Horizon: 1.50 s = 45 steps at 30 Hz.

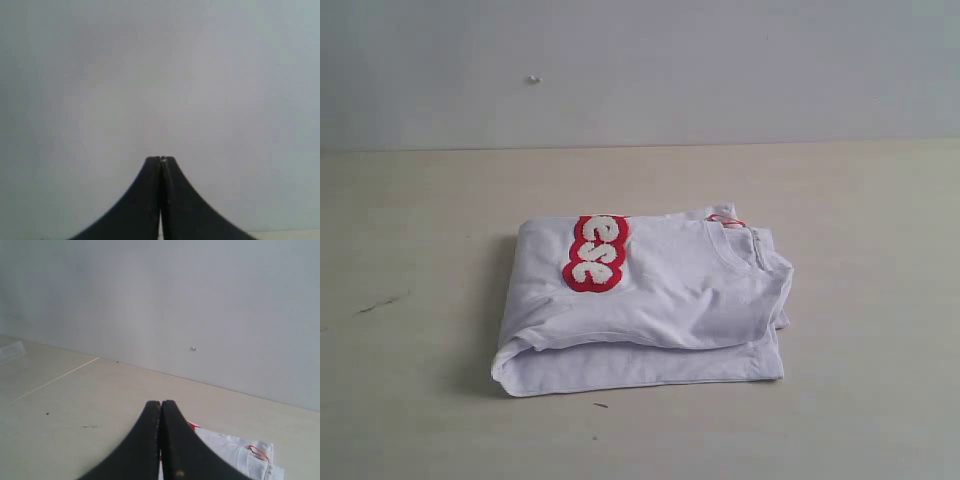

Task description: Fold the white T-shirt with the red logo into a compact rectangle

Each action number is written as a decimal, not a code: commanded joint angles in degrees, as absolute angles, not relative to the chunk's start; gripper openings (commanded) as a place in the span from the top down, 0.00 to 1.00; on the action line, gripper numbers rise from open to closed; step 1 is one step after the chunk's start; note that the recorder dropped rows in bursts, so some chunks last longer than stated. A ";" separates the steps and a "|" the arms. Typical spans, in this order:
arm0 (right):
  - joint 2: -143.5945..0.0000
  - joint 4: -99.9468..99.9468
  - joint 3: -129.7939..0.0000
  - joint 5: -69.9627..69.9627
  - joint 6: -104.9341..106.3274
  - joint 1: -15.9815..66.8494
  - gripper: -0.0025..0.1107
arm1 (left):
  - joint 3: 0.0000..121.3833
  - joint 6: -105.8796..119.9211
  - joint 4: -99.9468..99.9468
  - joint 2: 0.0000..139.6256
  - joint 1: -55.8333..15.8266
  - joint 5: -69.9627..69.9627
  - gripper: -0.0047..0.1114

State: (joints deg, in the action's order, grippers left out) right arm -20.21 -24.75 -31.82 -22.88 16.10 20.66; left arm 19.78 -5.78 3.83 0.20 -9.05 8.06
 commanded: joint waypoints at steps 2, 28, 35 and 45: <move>-19.96 -24.94 -31.66 -22.54 16.25 20.68 0.98 | 18.25 2.69 -2.60 0.00 -5.02 7.46 0.96; -19.96 -24.94 -31.66 -22.54 16.38 20.68 0.98 | 0.00 -2.04 -2.59 0.00 -1.11 4.36 0.96; -19.96 -24.94 -31.66 -22.54 16.38 20.68 0.98 | 0.00 -2.04 -2.59 0.00 -1.11 6.26 0.96; -19.96 -24.94 -31.66 -22.54 16.38 20.68 0.98 | 0.00 -2.04 -2.59 0.00 -1.11 16.62 0.96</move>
State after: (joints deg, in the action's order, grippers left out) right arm -20.21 -24.87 -31.82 -22.88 16.10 20.66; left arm 0.18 -1.67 -2.15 0.30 -1.31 13.79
